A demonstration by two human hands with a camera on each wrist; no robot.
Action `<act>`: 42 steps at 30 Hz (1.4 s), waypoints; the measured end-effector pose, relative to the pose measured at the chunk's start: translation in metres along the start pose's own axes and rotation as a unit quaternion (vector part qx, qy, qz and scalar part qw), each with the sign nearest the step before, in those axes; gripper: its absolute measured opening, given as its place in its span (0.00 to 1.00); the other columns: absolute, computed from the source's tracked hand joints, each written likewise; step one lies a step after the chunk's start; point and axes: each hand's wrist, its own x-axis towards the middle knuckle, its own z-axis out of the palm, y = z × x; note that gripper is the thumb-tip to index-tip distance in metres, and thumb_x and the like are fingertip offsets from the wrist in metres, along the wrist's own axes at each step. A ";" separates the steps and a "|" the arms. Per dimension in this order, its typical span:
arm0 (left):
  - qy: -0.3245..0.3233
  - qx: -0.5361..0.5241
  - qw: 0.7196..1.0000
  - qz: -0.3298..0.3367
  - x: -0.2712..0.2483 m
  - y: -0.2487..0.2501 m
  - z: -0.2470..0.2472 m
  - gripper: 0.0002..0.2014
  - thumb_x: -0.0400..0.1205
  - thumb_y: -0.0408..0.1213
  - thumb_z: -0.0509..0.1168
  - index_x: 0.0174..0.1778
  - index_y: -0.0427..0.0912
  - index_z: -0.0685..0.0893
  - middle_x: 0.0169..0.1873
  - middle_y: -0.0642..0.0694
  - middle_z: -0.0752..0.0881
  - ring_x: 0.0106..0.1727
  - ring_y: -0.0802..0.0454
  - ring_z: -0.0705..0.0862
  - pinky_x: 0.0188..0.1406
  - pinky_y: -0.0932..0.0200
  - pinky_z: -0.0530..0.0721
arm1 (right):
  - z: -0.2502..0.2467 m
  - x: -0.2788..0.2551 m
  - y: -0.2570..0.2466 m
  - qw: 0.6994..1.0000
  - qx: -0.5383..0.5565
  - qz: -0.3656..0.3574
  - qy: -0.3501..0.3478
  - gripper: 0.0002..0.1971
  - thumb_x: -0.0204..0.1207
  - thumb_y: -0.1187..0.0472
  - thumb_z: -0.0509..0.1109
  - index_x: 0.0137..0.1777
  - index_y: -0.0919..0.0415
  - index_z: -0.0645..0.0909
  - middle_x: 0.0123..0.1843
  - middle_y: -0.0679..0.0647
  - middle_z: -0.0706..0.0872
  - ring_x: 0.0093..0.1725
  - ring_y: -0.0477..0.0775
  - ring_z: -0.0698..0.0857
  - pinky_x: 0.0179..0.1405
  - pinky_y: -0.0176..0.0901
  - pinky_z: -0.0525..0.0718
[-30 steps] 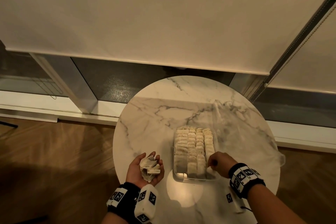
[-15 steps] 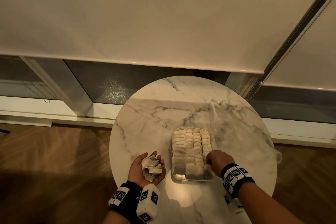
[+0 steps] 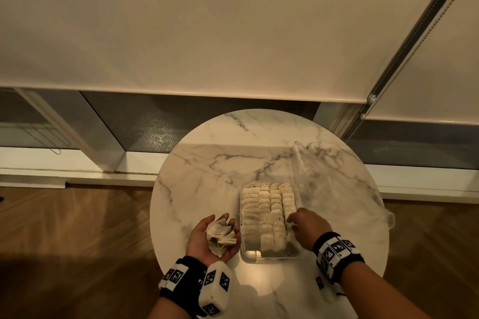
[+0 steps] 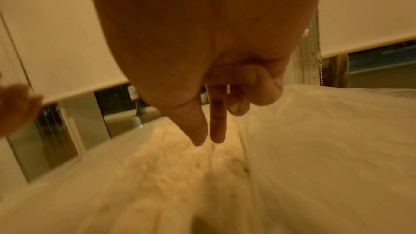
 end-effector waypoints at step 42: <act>-0.036 0.145 0.989 0.001 -0.002 -0.029 0.044 0.07 0.71 0.38 0.69 0.42 0.40 0.86 0.32 0.42 0.83 0.27 0.42 0.82 0.27 0.57 0.82 | -0.079 -0.044 -0.067 0.655 0.751 -0.059 0.060 0.16 0.75 0.77 0.72 0.62 0.66 0.84 0.36 0.61 0.84 0.36 0.63 0.86 0.36 0.47 0.88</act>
